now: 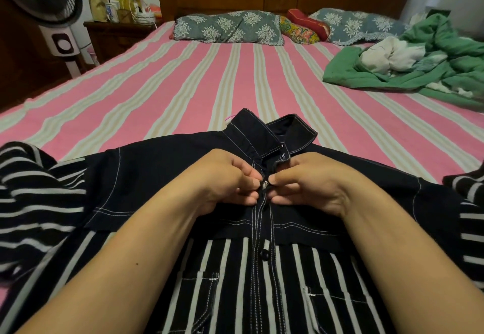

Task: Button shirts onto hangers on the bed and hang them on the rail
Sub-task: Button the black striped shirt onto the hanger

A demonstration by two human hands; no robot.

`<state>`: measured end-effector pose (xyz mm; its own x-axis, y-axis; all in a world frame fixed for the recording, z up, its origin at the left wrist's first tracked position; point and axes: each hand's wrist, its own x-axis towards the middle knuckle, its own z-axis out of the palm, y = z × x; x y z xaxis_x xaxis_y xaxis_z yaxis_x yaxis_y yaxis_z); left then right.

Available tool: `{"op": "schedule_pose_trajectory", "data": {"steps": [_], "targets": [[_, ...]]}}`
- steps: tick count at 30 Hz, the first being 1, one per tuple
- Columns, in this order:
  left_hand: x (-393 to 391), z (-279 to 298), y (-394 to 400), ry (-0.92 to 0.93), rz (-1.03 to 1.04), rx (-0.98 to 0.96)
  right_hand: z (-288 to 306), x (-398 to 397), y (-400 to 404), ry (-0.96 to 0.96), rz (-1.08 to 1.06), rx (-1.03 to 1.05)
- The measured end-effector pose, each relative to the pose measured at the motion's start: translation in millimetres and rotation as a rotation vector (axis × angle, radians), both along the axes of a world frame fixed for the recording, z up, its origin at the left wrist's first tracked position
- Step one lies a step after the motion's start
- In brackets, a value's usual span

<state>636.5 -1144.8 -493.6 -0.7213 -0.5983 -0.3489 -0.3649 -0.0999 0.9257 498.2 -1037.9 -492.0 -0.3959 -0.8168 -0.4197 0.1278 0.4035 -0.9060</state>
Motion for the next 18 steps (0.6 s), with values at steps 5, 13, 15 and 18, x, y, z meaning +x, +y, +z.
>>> {"op": "schedule_pose_trajectory", "data": {"steps": [5, 13, 15, 18], "targets": [[-2.4, -1.1, 2.1, -0.02, 0.005, -0.099, 1.7, 0.2, 1.3, -0.02, -0.003, -0.008], [-3.4, -2.0, 4.9, -0.11, 0.002, -0.35, 3.4, 0.5, 1.9, -0.104, -0.026, -0.02], [-3.6, -2.1, 5.7, -0.113, 0.007, -0.367, 3.5, -0.2, 1.9, -0.112, -0.027, -0.019], [-4.0, -3.8, 5.9, -0.099, 0.014, -0.362, 5.5, -1.5, 3.4, -0.128, -0.018, -0.023]]}}
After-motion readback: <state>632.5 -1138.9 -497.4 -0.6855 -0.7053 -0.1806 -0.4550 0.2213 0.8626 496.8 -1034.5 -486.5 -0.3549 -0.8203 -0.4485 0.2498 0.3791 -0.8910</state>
